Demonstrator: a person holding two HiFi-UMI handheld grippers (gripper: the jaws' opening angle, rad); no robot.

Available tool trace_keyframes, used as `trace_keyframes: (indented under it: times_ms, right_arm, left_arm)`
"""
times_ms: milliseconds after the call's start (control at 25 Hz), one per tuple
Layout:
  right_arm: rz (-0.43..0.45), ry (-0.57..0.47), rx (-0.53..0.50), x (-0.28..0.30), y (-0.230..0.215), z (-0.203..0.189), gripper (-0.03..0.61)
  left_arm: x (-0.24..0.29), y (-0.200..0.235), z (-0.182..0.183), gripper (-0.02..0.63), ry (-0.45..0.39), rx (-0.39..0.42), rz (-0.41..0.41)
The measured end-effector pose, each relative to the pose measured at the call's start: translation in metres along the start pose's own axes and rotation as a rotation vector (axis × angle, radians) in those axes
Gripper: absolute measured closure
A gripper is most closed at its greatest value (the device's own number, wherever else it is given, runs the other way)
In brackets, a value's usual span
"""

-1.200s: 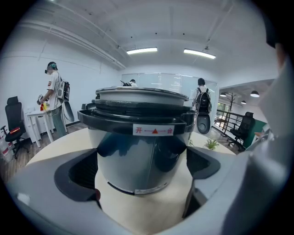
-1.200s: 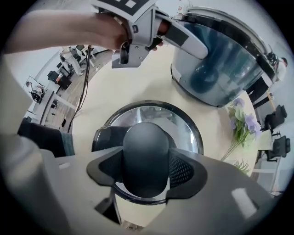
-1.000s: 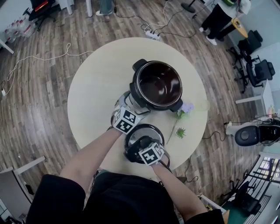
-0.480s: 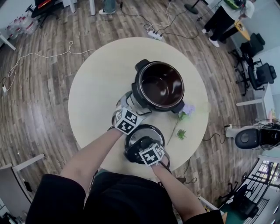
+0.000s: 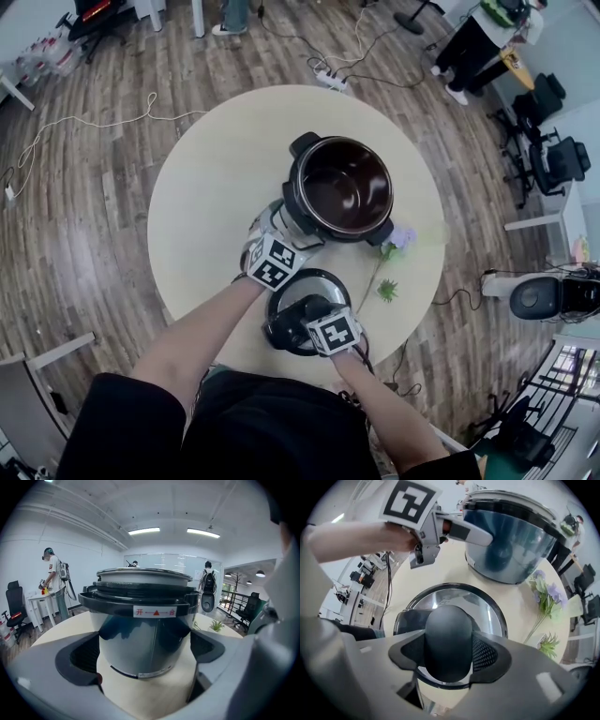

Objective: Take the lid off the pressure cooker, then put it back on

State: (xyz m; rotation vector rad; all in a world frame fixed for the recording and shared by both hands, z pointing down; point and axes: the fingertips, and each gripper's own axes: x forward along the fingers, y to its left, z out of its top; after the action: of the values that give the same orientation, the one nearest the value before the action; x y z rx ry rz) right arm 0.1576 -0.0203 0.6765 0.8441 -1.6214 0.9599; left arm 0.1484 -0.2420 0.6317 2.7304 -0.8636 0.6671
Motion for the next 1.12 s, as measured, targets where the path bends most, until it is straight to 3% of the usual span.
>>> trace_keyframes:
  times_ms: [360,640,880,1000,1120]
  right_arm:
    - [0.024,-0.002,0.034,-0.110,-0.023,-0.013,0.293]
    - [0.056,-0.019,0.193,-0.230,-0.080,-0.005,0.293]
    - [0.017,-0.135,0.334,-0.320,-0.142,0.066,0.293]
    - [0.079,-0.210,0.427,-0.336,-0.154,0.119,0.293]
    - [0.044,-0.226,0.460,-0.345,-0.164,0.168,0.293]
  left_arm:
    - [0.001,-0.001,0.000,0.025,-0.006,0.002,0.002]
    - [0.002,-0.001,-0.002,0.026,-0.012,0.006,0.005]
    - [0.004,-0.001,-0.002,0.026,-0.013,0.005,0.003]
    - [0.003,-0.001,0.000,0.026,-0.015,0.005,0.003]
    - [0.002,0.000,0.002,0.025,-0.017,0.006,0.004]
